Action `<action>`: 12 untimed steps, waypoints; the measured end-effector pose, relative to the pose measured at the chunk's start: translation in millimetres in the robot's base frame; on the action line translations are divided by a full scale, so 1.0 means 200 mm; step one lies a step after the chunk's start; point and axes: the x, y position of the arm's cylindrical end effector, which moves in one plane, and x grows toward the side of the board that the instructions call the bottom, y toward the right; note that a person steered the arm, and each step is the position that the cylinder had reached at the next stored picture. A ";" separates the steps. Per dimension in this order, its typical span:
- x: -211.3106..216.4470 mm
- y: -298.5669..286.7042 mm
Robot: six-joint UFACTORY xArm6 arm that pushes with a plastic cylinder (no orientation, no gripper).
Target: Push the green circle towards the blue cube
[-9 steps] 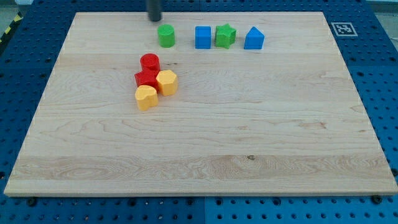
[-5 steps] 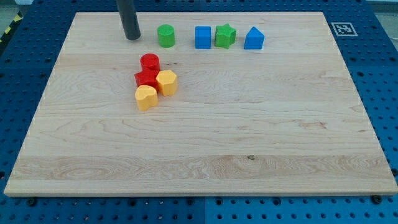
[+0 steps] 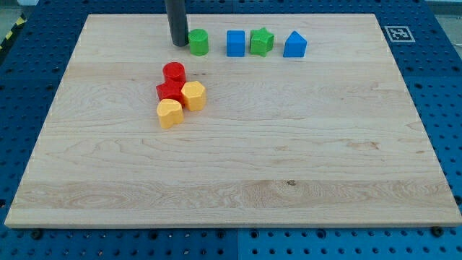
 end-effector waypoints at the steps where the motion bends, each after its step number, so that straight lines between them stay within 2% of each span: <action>1: 0.00 0.01; 4: -0.01 0.02; 6: 0.09 -0.01; 12: 0.03 0.10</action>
